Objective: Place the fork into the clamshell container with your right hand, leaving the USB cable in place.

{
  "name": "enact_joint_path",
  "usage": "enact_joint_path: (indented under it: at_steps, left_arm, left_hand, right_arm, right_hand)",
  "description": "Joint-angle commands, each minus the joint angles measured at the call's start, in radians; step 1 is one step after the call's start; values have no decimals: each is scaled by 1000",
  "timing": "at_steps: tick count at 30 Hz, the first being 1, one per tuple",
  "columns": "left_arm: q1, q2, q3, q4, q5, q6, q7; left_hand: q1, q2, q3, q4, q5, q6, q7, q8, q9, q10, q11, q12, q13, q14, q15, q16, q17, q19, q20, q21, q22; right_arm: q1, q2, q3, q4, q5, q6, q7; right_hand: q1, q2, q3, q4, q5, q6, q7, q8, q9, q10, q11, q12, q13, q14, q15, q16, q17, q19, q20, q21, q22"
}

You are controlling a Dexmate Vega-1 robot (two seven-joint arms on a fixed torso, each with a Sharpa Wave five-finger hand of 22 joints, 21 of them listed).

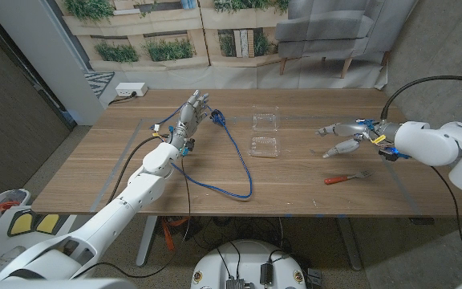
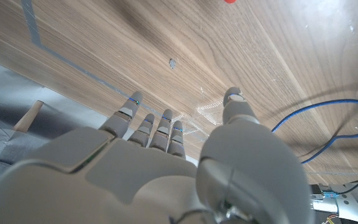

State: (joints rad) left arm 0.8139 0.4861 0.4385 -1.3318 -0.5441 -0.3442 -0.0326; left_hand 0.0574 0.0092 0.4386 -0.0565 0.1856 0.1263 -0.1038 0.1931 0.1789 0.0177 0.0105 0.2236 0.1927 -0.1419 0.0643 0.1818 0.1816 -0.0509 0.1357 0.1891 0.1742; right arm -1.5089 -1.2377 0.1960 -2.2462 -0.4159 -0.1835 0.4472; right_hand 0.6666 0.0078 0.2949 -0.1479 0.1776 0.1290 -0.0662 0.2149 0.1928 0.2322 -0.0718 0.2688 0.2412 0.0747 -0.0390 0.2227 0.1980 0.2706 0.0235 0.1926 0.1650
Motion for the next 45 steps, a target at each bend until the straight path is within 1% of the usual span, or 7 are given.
enact_joint_path:
  at_steps: [1, 18, 21, 23, 41, 42, 45]
  left_arm:
    - [-9, -9, 6, 20, 4, -15, -12]
    - [-21, -9, 7, 40, 1, -20, -28]
    - [-25, -7, 7, 38, 1, -16, -30]
    - [-27, -8, 7, 37, 1, -15, -30]
    - [-39, -18, 12, 45, 11, -21, -24]
    - [-38, -19, 13, 44, 11, -21, -22]
    - [-39, -19, 16, 46, 14, -20, -24]
  left_hand:
    - [2, 5, 1, -5, 0, 12, 2, 6, 2, 11, -4, 5, 4, 2, -2, 7, 3, 1, -1, 6, 3]
    - [2, 5, 0, -6, 0, 15, 11, 4, 2, 14, 0, 5, 4, 0, -1, 7, 3, 0, -3, 6, 3]
    - [2, 5, 0, -7, 0, 15, 11, 3, 2, 14, 1, 4, 4, 0, -2, 7, 3, 0, -4, 6, 3]
    - [1, 6, 0, -7, 0, 15, 11, 3, 2, 12, 1, 4, 4, 0, -2, 7, 3, 1, -5, 6, 3]
    - [1, 7, -1, -8, 0, 14, 14, 0, 2, 6, 2, 0, 4, -1, -2, 7, 3, 0, -4, 6, 3]
    - [1, 7, -1, -8, 0, 9, 14, -1, 2, 3, 0, -1, 4, -1, -2, 7, 3, 0, -5, 6, 3]
    - [1, 8, -1, -9, 0, -6, 11, -8, 2, -17, -2, -9, 4, -4, -2, 5, 3, 0, -7, 6, 3]
  right_arm:
    - [-67, 90, 49, -2, -106, 36, 0]
    - [-78, 165, 60, 5, -174, 59, -6]
    - [-85, 175, 64, 0, -187, 58, -8]
    - [-89, 182, 66, -2, -190, 59, -7]
    - [-112, 212, 76, -7, -233, 75, 4]
    - [-114, 214, 77, -9, -237, 74, 3]
    - [-120, 221, 79, -10, -245, 76, 0]
  right_hand:
    - [5, -13, -5, -2, 5, 10, -3, 0, 2, 12, -8, 3, 3, 18, -100, 9, 2, 15, -1, 3, 4]
    - [19, -17, -4, -8, 10, 21, -8, 0, 2, 29, -11, 12, 4, 32, -109, 10, 3, 31, -6, 6, 4]
    - [26, -16, -6, -6, 12, -20, 0, -19, 3, 24, -10, 13, 7, 41, -109, 11, 6, 51, 37, 9, 4]
    - [26, -15, -6, -5, 13, -35, 6, -24, 3, 19, -5, 13, 9, 43, -106, 11, 8, 53, 42, 8, 4]
    - [29, -12, -8, -2, 13, -43, 3, -24, 3, 16, -9, 16, 13, 54, -104, 14, 12, 49, 16, 3, 5]
    - [29, -11, -9, -2, 13, -45, 0, -24, 4, 17, -13, 17, 14, 54, -104, 14, 13, 43, 20, 0, 5]
    - [31, -10, -11, -1, 13, -53, -21, -24, 4, 32, -51, 27, 17, 53, -108, 11, 16, 38, 23, -3, 5]
